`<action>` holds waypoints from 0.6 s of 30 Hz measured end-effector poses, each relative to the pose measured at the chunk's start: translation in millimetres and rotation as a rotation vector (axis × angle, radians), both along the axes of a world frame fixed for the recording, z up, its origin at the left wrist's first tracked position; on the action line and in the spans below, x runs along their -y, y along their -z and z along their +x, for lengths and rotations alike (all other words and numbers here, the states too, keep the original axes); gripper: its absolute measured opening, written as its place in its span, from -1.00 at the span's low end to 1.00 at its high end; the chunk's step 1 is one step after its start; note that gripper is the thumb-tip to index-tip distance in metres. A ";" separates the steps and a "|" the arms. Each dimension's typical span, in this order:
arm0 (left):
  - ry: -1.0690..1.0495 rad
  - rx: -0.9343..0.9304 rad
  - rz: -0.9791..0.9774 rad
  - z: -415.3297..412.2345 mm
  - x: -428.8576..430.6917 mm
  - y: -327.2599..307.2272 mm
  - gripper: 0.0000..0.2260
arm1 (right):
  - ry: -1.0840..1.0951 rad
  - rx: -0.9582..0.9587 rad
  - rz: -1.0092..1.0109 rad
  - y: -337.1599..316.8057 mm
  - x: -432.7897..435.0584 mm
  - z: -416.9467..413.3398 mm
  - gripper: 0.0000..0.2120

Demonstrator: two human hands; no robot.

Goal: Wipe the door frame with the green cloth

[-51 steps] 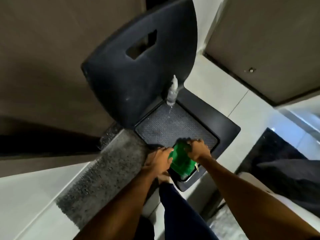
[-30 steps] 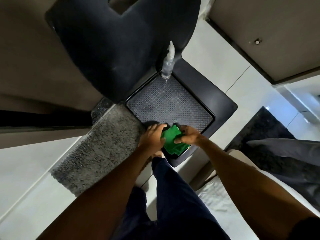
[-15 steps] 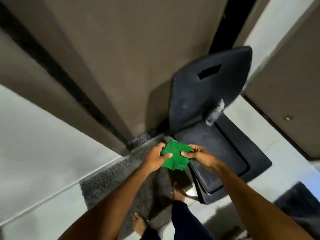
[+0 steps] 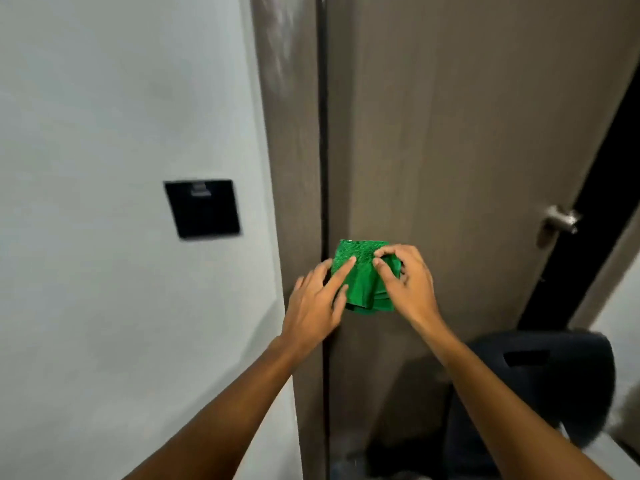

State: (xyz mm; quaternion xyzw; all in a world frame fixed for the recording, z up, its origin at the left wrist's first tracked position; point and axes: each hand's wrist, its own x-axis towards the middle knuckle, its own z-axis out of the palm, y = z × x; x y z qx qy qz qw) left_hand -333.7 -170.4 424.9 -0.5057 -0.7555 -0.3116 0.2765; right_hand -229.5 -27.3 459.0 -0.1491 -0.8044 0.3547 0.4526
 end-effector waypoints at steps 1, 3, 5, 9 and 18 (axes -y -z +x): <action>-0.038 -0.104 0.038 -7.8 3.4 -22.2 -0.55 | -0.018 -0.044 0.038 -21.9 3.5 -5.9 -0.82; -0.113 -0.273 0.093 -22.4 9.9 -62.3 -0.54 | -0.033 -0.095 0.141 -60.7 10.0 -16.5 -0.72; -0.190 -0.382 0.131 -34.2 17.2 -99.0 -0.53 | -0.050 -0.166 0.257 -96.1 19.0 -27.8 -0.61; -0.334 -0.449 0.226 -52.9 27.3 -157.1 -0.48 | -0.031 -0.358 0.474 -155.9 36.3 -56.7 -0.64; -0.597 -0.386 0.366 -113.2 52.8 -248.9 -0.49 | 0.363 -0.259 0.871 -161.6 57.4 -111.0 -0.51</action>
